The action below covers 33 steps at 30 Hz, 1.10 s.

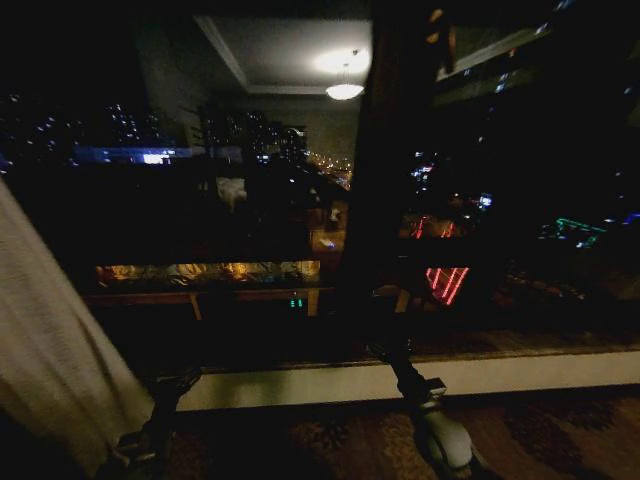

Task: Open the curtains by pulling them apart, changing their state from closed to fully open.

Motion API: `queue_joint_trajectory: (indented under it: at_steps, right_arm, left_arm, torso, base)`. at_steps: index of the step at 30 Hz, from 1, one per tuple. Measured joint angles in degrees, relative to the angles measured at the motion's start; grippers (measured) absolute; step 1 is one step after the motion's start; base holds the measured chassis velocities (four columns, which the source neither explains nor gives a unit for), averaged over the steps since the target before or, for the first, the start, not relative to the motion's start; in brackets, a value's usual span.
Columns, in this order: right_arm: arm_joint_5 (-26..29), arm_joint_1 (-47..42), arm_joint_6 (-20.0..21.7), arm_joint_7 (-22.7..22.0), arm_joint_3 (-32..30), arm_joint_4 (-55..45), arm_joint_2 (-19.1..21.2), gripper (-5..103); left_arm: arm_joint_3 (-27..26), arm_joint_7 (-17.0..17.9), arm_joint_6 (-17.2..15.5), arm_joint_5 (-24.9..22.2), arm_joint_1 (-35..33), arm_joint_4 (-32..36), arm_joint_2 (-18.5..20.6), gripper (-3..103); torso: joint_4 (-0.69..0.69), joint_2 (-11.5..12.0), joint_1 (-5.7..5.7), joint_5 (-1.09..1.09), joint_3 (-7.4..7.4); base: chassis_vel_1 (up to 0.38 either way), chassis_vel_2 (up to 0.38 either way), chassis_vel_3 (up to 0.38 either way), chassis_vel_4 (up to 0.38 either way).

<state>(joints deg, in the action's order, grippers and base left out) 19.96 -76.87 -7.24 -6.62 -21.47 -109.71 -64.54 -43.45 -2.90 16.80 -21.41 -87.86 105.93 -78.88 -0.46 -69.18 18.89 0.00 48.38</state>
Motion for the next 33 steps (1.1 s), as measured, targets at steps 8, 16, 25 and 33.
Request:
queue_joint_trajectory:
  at_steps: [8, 16, 25, 33]
  right_arm:
    - [0.0, 0.0, 0.0, 0.0, 0.0, 0.0, 0.0, 100]
    - [0.0, 0.0, 0.0, 0.0, 0.0, 0.0, 0.0, 100]
    - [0.0, 0.0, 0.0, 0.0, 0.0, 0.0, 0.0, 100]
    - [0.0, 0.0, 0.0, 0.0, 0.0, 0.0, 0.0, 100]
  left_arm:
    - [0.0, 0.0, 0.0, 0.0, 0.0, 0.0, 0.0, 100]
    - [0.0, 0.0, 0.0, 0.0, 0.0, 0.0, 0.0, 100]
    - [0.0, 0.0, 0.0, 0.0, 0.0, 0.0, 0.0, 100]
    - [0.0, 0.0, 0.0, 0.0, 0.0, 0.0, 0.0, 100]
  torso:
    - [0.0, 0.0, -0.01, -0.01, -0.01]
    - [0.0, 0.0, -0.01, 0.0, 0.0]
    - [0.0, 0.0, 0.0, -0.01, 0.0]
    - [0.0, 0.0, 0.02, 0.0, 0.01]
  base:
    - [-0.362, -0.365, 0.35, 0.366]
    - [-0.352, -0.35, 0.342, 0.35]
    - [-0.357, -0.351, 0.36, 0.349]
    - [-0.31, -0.383, 0.318, 0.39]
